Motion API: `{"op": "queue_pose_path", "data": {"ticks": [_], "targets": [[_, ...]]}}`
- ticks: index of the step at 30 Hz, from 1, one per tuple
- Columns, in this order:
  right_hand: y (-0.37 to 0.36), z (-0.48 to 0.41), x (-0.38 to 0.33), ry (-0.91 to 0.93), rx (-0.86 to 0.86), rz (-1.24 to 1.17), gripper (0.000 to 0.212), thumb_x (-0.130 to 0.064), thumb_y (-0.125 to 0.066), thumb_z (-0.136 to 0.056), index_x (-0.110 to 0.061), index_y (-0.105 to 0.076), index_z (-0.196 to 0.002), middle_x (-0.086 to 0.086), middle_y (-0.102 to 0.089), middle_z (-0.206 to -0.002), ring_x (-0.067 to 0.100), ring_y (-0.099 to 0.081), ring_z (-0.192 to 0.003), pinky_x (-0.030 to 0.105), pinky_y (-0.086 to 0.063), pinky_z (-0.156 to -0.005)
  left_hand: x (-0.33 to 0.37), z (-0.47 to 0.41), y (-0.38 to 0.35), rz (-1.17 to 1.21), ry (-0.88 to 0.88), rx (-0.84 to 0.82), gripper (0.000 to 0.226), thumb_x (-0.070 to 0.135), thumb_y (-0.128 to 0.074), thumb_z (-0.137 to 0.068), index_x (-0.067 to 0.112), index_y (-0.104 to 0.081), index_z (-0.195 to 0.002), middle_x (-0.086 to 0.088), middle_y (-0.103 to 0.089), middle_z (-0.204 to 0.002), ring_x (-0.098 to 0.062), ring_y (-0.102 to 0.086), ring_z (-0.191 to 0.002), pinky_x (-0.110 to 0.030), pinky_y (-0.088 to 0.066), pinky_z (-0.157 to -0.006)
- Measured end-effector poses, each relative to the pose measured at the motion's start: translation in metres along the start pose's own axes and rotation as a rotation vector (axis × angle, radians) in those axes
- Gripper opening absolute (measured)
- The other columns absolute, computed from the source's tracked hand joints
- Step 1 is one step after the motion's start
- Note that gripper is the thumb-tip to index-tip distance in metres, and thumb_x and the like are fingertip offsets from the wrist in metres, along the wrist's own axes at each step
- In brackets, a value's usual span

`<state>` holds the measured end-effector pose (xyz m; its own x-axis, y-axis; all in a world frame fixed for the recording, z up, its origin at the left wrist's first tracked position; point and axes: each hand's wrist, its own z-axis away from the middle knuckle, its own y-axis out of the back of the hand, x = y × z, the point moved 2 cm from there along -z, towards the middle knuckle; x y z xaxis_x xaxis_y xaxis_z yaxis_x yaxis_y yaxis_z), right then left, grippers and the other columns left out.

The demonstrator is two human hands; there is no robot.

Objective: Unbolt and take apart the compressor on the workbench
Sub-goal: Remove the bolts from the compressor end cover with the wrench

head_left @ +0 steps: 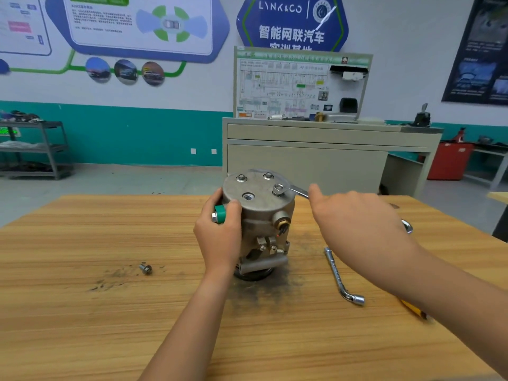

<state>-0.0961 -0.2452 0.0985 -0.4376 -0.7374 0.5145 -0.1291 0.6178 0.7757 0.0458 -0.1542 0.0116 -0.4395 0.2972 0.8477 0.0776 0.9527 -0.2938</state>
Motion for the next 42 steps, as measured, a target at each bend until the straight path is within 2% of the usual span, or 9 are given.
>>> {"op": "queue_pose_path", "data": {"ticks": [5, 8, 12, 16, 20, 25, 28, 33, 42], "targets": [[-0.02, 0.011, 0.002, -0.136, 0.053, 0.028, 0.052, -0.004, -0.057, -0.081, -0.003, -0.041, -0.13, 0.003, -0.027, -0.053, 0.018, -0.023, -0.035, 0.02, -0.013, -0.036, 0.001, -0.002, 0.0, 0.024, 0.017, -0.044, 0.03, 0.011, -0.056, -0.088, 0.017, -0.063, -0.116, 0.018, -0.061, -0.1, -0.002, -0.057, -0.097, -0.016, -0.049, -0.079], [-0.047, 0.005, 0.021, -0.124, 0.499, -0.097, 0.021, -0.014, -0.064, -0.077, -0.007, -0.07, -0.096, 0.004, -0.051, -0.051, 0.022, -0.045, -0.037, 0.022, -0.031, -0.041, 0.005, -0.009, -0.002, 0.056, 0.032, -0.113, 0.026, 0.006, -0.056, -0.086, 0.028, -0.064, -0.096, 0.014, -0.063, -0.094, 0.005, -0.057, -0.087, -0.007, -0.045, -0.067], [-0.075, -0.046, 0.038, -0.103, 0.497, -0.254, 0.037, -0.016, -0.054, -0.091, -0.008, -0.055, -0.127, 0.014, -0.059, -0.119, 0.027, -0.056, -0.11, 0.059, -0.03, -0.098, 0.009, -0.02, -0.002, 0.102, 0.07, -0.181, 0.033, 0.002, -0.054, -0.085, 0.033, -0.065, -0.082, 0.02, -0.065, -0.068, 0.01, -0.057, -0.064, -0.008, -0.042, -0.053], [-0.054, -0.121, 0.024, 0.15, 0.33, -0.21, 0.041, -0.029, -0.033, -0.099, -0.017, -0.038, -0.138, 0.0, -0.034, -0.147, 0.015, -0.02, -0.139, 0.046, -0.018, -0.106, 0.008, -0.023, 0.0, 0.086, 0.054, -0.228, 0.033, 0.003, -0.053, -0.086, 0.033, -0.066, -0.083, 0.025, -0.067, -0.069, 0.011, -0.058, -0.066, -0.01, -0.044, -0.052], [-0.021, -0.153, 0.002, 0.438, 0.367, 0.01, 0.03, -0.028, -0.033, -0.101, -0.012, -0.057, -0.109, 0.004, -0.061, -0.115, 0.023, -0.051, -0.114, 0.036, -0.038, -0.094, 0.007, -0.026, 0.004, 0.074, 0.084, -0.247, 0.034, 0.005, -0.05, -0.087, 0.035, -0.065, -0.085, 0.024, -0.064, -0.063, 0.011, -0.054, -0.056, -0.015, -0.04, -0.045], [0.002, -0.134, 0.045, -0.162, 0.577, -0.683, 0.035, -0.028, -0.029, -0.101, -0.003, -0.051, -0.111, 0.015, -0.063, -0.081, 0.03, -0.056, -0.071, 0.032, -0.035, -0.057, 0.005, -0.023, 0.007, 0.073, 0.08, -0.24, 0.032, 0.007, -0.051, -0.088, 0.037, -0.063, -0.087, 0.022, -0.067, -0.072, 0.013, -0.057, -0.066, -0.016, -0.046, -0.048], [-0.002, -0.091, 0.041, -0.045, 0.503, -0.475, 0.03, -0.03, -0.03, -0.1, -0.006, -0.044, -0.111, 0.002, -0.042, -0.056, 0.023, -0.038, -0.047, 0.031, -0.022, -0.045, 0.007, -0.018, 0.004, 0.072, 0.048, -0.224, 0.032, 0.007, -0.053, -0.087, 0.038, -0.06, -0.088, 0.019, -0.063, -0.088, 0.017, -0.057, -0.074, -0.011, -0.047, -0.055], [-0.036, -0.031, 0.024, 0.037, 0.075, -0.24, 0.013, -0.027, -0.028, -0.1, -0.021, -0.039, -0.103, -0.004, -0.042, -0.059, 0.012, -0.04, -0.05, 0.026, -0.027, -0.042, 0.005, -0.015, 0.001, 0.088, 0.039, -0.201, 0.028, 0.006, -0.053, -0.087, 0.031, -0.062, -0.096, 0.017, -0.062, -0.094, 0.018, -0.056, -0.079, -0.007, -0.047, -0.061], [-0.025, -0.031, 0.011, 0.055, -0.038, -0.103, 0.011, -0.007, -0.036, -0.093, -0.017, -0.036, -0.098, -0.003, -0.035, -0.059, 0.012, -0.032, -0.048, 0.026, -0.022, -0.041, 0.001, -0.016, 0.002, 0.05, 0.05, -0.165, 0.028, 0.008, -0.053, -0.087, 0.02, -0.065, -0.109, 0.013, -0.065, -0.097, 0.012, -0.058, -0.081, -0.013, -0.046, -0.066]]}}
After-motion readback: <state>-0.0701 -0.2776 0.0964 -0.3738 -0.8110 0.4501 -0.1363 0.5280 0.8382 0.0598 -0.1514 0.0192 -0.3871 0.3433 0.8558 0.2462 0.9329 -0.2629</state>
